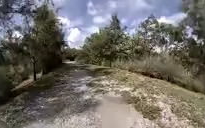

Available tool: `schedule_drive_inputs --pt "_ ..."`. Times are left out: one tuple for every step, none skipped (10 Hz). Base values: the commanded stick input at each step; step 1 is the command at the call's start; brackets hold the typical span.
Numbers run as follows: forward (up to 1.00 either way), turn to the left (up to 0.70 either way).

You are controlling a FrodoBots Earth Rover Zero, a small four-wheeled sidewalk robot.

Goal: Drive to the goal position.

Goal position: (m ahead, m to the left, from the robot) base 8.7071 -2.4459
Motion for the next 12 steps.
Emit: schedule_drive_inputs --pt "0.85 0.00" --pt "0.85 0.00" --pt "0.85 0.00" --pt "0.85 0.00" --pt "0.85 0.00" --pt "0.85 0.00" --pt "0.85 0.00" --pt "0.85 0.00" --pt "0.85 0.00" --pt "0.85 0.00" --pt "0.85 0.00" --pt "0.85 0.00"
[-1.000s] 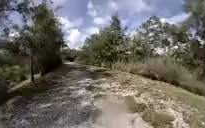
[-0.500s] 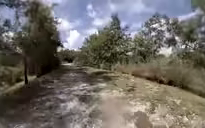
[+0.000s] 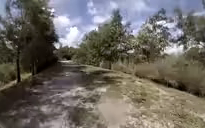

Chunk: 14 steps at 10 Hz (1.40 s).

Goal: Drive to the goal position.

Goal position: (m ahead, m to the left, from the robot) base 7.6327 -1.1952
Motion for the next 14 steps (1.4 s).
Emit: schedule_drive_inputs --pt "0.85 0.00" --pt "0.85 0.00" --pt "0.85 0.00" --pt "0.85 0.05" --pt "0.85 0.21" --pt "0.85 0.34" --pt "0.85 0.34" --pt "0.85 0.34" --pt "0.85 0.34" --pt "0.85 0.34" --pt "0.85 0.34" --pt "0.85 0.34" --pt "0.85 0.34" --pt "0.85 0.34"
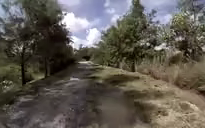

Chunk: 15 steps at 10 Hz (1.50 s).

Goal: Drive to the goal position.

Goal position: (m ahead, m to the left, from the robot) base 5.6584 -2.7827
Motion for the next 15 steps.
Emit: schedule_drive_inputs --pt "0.85 0.30" --pt "0.85 0.09" --pt "0.85 0.00" --pt "0.85 0.00" --pt "0.85 0.00" --pt "0.85 0.00" --pt "0.85 0.00" --pt "0.85 0.00" --pt "0.85 0.00" --pt "0.85 0.00" --pt "0.85 0.00" --pt "0.85 0.00" --pt "0.85 0.00" --pt "0.85 0.00" --pt "0.85 0.00"
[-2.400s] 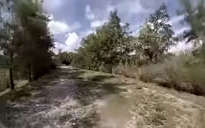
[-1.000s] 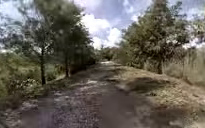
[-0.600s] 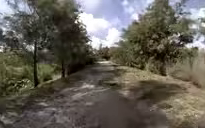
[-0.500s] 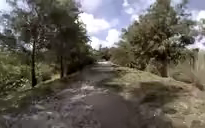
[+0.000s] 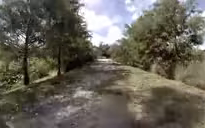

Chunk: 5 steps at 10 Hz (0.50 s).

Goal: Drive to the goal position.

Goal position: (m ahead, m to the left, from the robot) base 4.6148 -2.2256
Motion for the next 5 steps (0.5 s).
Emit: schedule_drive_inputs --pt "0.85 0.00" --pt "0.85 0.00" --pt "0.85 0.00" --pt "0.85 0.00" --pt "0.85 0.00"
